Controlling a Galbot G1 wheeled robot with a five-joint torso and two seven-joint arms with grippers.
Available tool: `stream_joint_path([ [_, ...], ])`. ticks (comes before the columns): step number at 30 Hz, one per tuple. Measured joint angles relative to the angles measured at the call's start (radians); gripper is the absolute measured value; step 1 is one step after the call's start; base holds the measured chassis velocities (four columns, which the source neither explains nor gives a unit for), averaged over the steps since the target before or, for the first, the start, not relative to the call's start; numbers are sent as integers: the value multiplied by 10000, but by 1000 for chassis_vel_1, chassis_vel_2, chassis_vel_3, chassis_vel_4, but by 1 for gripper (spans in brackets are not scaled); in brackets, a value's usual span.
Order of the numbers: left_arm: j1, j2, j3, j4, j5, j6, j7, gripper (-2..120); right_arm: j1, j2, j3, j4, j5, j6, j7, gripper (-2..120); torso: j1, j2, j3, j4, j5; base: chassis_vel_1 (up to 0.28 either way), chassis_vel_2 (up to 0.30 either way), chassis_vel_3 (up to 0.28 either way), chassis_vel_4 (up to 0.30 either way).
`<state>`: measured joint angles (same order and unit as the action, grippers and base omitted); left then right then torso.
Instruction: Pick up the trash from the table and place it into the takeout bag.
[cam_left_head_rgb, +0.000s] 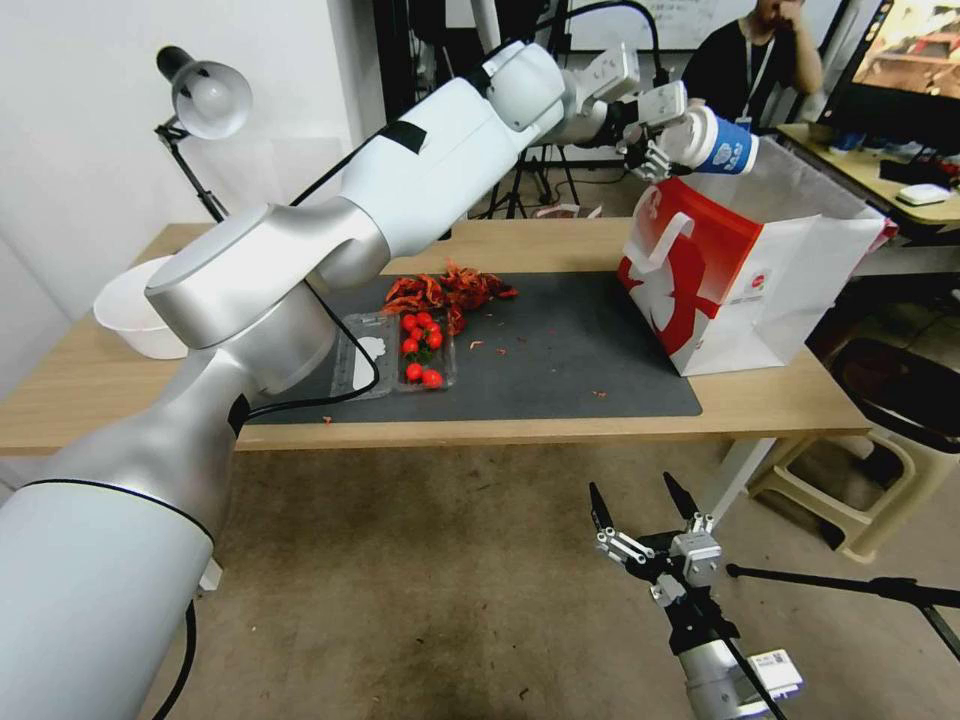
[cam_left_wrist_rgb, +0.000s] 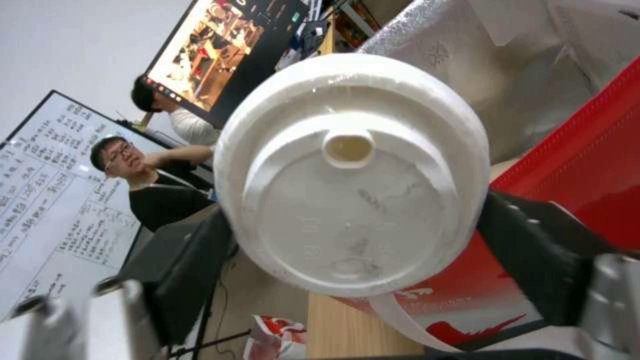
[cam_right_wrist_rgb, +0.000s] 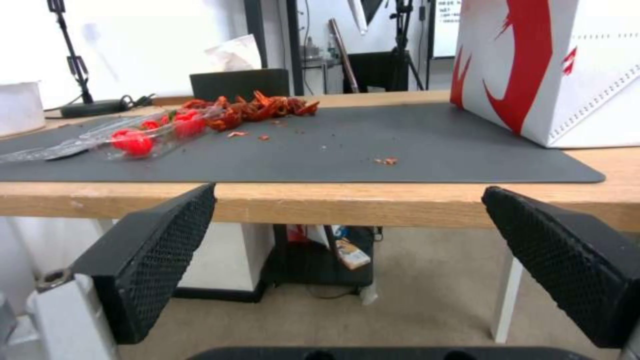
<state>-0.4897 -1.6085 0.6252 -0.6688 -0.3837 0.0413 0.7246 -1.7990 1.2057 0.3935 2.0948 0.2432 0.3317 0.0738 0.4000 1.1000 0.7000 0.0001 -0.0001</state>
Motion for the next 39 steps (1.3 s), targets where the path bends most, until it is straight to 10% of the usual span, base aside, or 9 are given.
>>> stream_joint_path([
  [33, 246, 4, -50, -495, -420, 362, -222, 100, 85, -49, -91, -15, 19, -67, -30, 100, 0, 0, 1, -1, 0, 0, 0, 0, 0],
  [39, 1012, 703, -201, -1959, -1338, 980, -1696, 100, 108, -53, -125, -52, 21, -85, -34, 100, -1, 0, 0, -8, 2, 0, 0, 0, 0],
])
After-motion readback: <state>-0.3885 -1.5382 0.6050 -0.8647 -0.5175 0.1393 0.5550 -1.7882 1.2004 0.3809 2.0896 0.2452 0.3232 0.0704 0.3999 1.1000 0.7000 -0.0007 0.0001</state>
